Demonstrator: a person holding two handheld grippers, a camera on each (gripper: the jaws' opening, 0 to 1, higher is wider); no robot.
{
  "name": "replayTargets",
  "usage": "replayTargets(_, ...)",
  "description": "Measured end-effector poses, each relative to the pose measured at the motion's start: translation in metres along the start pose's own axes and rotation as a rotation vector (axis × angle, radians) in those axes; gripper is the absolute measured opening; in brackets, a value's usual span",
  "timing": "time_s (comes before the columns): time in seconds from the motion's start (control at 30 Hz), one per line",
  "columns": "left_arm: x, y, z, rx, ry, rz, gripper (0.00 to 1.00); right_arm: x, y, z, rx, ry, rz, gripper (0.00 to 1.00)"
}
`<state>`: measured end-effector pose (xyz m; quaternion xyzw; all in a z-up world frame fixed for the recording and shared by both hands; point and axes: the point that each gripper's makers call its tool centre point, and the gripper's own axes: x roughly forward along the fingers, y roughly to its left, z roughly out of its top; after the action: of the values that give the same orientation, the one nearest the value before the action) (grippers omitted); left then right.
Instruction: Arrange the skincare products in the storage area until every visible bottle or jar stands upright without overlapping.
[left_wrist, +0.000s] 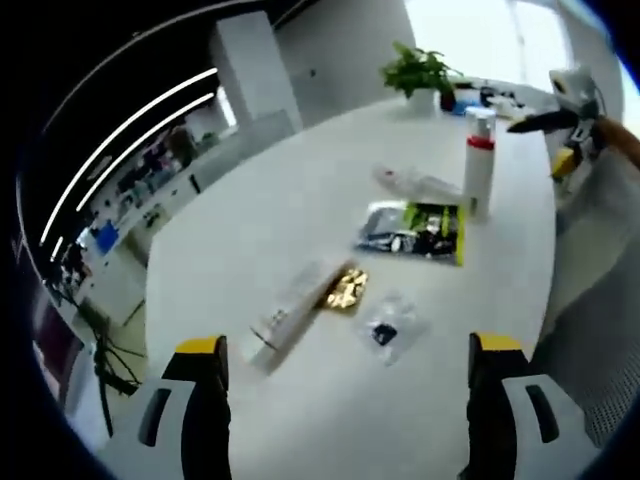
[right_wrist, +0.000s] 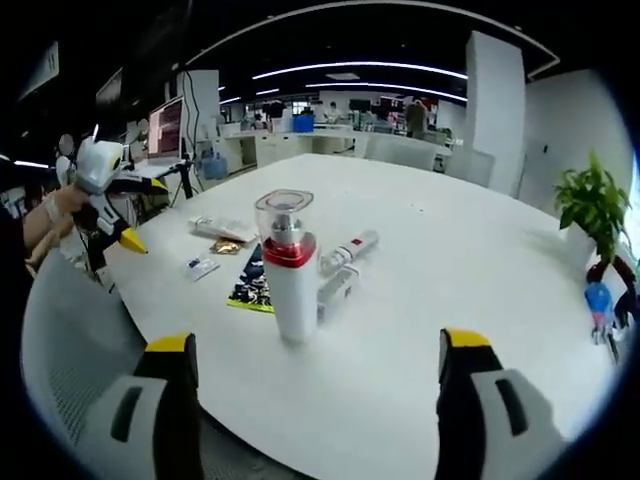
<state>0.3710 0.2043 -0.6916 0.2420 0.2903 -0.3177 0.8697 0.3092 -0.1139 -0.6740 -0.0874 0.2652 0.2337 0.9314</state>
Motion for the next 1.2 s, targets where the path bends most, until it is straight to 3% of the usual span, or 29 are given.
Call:
replayTargets(0.37,0.022,0.021,0.004,0.071,0.056,-0.071,0.97,0.0,0.001,-0.004,0.027,0.012,0.003,1.0)
replayTargets(0.5,0.034,0.019,0.004,0.036,0.07,-0.152,0.97,-0.002,0.003,-0.001,0.055,0.003,0.016,1.0)
replayTargets(0.63,0.047,0.028,-0.001,0.074,0.11,-0.172,0.97,-0.001,0.0,-0.001,0.055,-0.004,0.007,1.0)
replayTargets(0.83,0.064,0.035,-0.002,0.021,0.134,-0.232,0.97,-0.001,0.0,0.0,0.074,-0.006,0.021,1.0)
replayTargets(1.0,0.071,0.033,-0.002,0.085,0.174,-0.249,0.97,0.001,0.0,-0.001,0.077,-0.001,0.019,1.0)
replayTargets(1.2,0.082,0.039,-0.01,0.081,0.232,-0.301,0.86,0.002,-0.001,-0.003,0.09,0.009,0.021,1.0)
